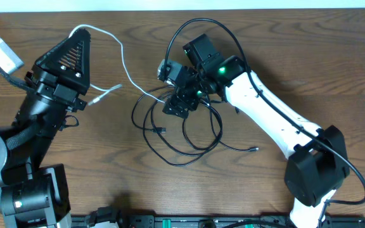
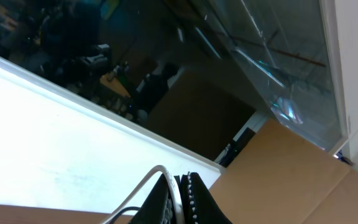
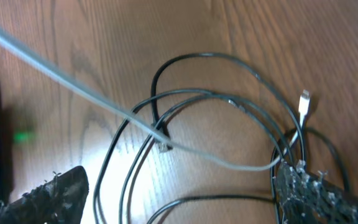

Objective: Untangle cables

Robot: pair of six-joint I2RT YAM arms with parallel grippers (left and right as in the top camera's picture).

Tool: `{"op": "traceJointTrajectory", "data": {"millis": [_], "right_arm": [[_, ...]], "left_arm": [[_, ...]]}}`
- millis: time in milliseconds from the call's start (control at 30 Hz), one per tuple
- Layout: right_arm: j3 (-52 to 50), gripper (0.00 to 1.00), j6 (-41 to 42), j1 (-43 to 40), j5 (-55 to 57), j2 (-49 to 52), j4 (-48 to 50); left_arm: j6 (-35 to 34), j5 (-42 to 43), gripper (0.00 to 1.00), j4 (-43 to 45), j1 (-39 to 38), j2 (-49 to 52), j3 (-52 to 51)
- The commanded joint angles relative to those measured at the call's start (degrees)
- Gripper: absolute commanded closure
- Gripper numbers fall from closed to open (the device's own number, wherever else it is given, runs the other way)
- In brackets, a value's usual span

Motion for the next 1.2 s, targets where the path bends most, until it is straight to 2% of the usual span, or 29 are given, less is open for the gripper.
{"op": "traceJointTrajectory", "data": {"millis": [0,100,233,267,300,333,367,400,500,600,833,1067,1167], "right_arm": [[-0.1,0.09,-2.2,0.7,-0.8,3.8,1.9],[-0.1,0.23,-2.1,1.4,-0.9,6.9,5.8],[-0.1,0.36,0.2,2.6,-0.9,8.5,12.0],[-0.1,0.45,0.4,2.8,-0.7,8.5,12.8],[-0.1,0.67,0.5,3.0,-0.7,8.5,13.1],[0.0,0.85,1.0,3.1,-0.8,8.3,13.2],[0.0,0.95,2.3,3.2,-0.8,8.2,13.2],[0.0,0.99,3.9,3.2,-0.8,8.0,13.0],[0.2,0.99,8.2,3.2,-1.5,6.5,10.5],[0.7,0.99,8.9,3.2,-2.6,3.4,6.6],[0.7,0.99,11.9,2.4,-2.5,-9.3,-1.4],[0.7,0.99,16.2,-0.4,-2.4,-20.5,-0.3],[0.7,0.99,20.7,-1.6,2.2,-22.4,0.4]], "left_arm": [[-0.3,1.7,0.93,0.3,0.3,-0.4,1.0],[-0.3,1.9,0.93,0.3,0.4,-0.4,1.0],[-0.3,1.8,0.93,0.3,0.4,-0.4,1.0],[-0.3,1.8,0.93,0.3,0.4,-0.3,1.0],[-0.3,1.8,0.93,0.3,0.4,-0.3,1.0],[-0.3,1.8,0.93,0.2,0.4,-0.1,1.0],[-0.2,1.7,0.93,-0.2,0.4,0.0,1.0],[0.2,1.6,0.92,-0.8,0.5,0.2,1.0],[2.3,1.4,0.92,-2.8,1.2,1.4,1.0],[4.0,1.4,0.92,-5.4,1.8,3.5,1.0],[9.7,1.4,0.93,-11.8,1.8,11.9,0.9],[14.2,6.4,0.93,-15.8,1.4,20.8,0.9],[15.8,9.3,0.93,-16.5,0.7,24.0,0.9]]}}
